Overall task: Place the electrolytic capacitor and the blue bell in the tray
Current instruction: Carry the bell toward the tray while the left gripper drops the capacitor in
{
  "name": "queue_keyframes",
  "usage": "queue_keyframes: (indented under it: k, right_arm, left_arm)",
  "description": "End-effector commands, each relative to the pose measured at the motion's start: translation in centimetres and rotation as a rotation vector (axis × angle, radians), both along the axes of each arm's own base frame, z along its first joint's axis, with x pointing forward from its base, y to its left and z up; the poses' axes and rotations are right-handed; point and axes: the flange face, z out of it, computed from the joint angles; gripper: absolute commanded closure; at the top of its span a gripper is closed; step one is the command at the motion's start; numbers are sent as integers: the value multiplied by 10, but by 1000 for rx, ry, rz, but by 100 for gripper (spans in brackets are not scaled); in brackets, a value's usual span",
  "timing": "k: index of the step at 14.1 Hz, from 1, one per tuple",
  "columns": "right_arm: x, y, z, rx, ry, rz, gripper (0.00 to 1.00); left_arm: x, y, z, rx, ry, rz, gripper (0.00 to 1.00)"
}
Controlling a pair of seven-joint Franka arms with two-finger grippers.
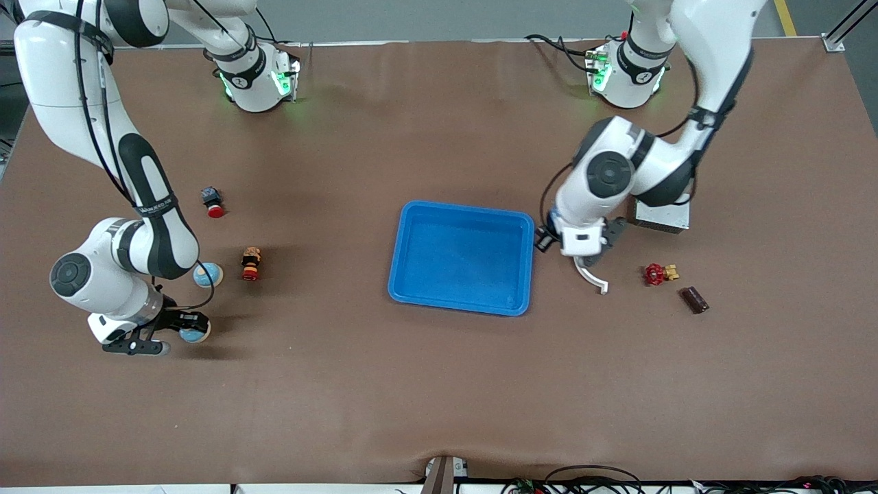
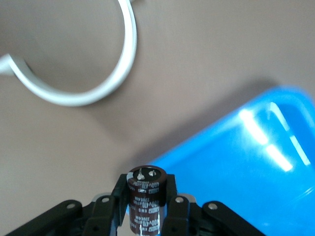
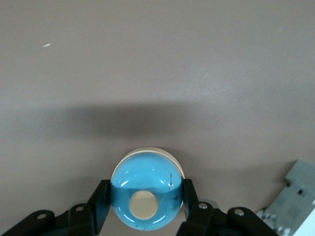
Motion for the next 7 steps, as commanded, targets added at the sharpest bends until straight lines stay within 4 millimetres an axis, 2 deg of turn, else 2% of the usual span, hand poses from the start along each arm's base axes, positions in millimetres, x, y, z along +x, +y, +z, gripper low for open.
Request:
queue_keyframes:
  k: [1,3,5,7]
  right_arm:
    - [5,57,69,15,67,-91,100]
    - [-2,123,116,28,76,-181,100]
    - [-15,194,156,41,59,-244,100]
    - [-32,253,177,41,80,-308,100]
  left_arm:
    - [-4,-14,-18,42,4,-29,100]
    - [-14,-29,-31,60,16,-33,100]
    - [-13,-50,-40,44,21,-1,100]
    - [-11,-73,-50,29,27,44,100]
